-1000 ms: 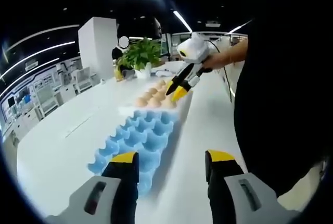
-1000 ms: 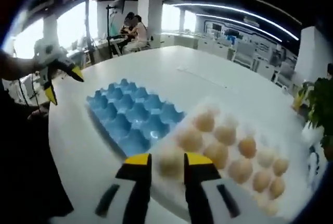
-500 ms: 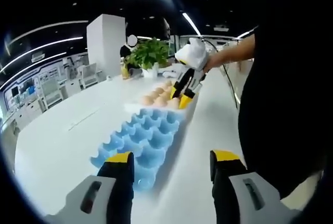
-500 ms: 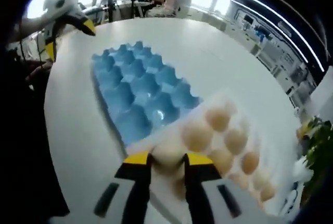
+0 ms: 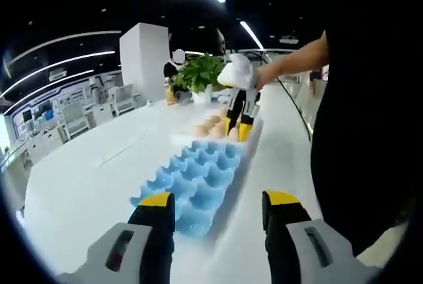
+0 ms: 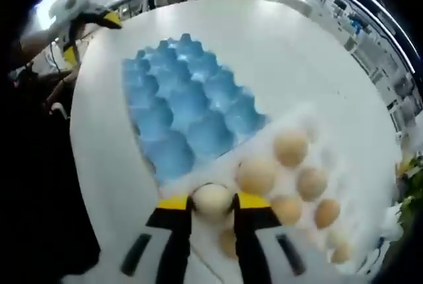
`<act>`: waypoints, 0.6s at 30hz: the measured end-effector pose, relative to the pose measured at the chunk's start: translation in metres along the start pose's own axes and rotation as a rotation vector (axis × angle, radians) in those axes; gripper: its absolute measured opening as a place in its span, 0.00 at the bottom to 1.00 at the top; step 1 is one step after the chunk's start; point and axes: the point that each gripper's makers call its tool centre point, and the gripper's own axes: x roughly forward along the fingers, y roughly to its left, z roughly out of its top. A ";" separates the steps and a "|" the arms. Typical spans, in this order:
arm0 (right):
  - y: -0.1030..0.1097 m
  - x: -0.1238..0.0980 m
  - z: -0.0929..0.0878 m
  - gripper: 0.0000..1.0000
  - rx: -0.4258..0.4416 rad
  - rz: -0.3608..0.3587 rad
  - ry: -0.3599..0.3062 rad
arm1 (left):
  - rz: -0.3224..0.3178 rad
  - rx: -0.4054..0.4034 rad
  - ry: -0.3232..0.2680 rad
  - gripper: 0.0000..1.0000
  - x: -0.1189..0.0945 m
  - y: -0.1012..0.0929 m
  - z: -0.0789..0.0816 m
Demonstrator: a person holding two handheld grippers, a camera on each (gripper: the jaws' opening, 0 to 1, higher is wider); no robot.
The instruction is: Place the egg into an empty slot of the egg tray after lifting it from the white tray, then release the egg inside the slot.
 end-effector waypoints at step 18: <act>0.000 -0.021 0.006 0.24 -0.021 -0.004 -0.040 | -0.003 0.005 0.000 0.52 -0.001 0.003 0.000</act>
